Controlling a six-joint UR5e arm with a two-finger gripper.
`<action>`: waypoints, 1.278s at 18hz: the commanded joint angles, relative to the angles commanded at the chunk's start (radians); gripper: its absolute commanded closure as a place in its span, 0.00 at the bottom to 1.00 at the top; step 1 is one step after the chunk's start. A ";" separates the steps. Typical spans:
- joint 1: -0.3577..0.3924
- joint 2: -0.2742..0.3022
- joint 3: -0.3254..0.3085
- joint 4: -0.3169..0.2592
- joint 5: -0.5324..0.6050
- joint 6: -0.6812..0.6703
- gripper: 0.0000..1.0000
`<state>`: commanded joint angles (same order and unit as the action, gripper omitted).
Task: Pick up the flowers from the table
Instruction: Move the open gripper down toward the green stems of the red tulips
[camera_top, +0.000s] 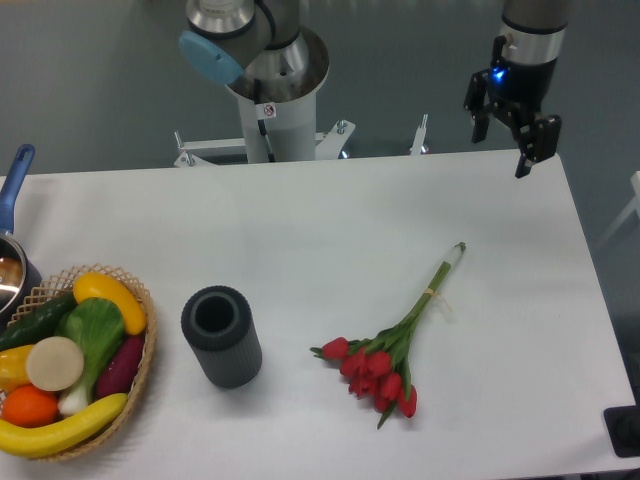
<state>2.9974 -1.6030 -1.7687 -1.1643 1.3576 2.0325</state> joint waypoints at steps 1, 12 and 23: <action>-0.002 0.000 0.000 0.003 0.000 0.002 0.00; -0.066 -0.017 -0.029 0.018 -0.048 -0.368 0.00; -0.219 -0.178 -0.058 0.150 -0.037 -0.681 0.00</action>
<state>2.7781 -1.7808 -1.8270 -1.0142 1.3207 1.3516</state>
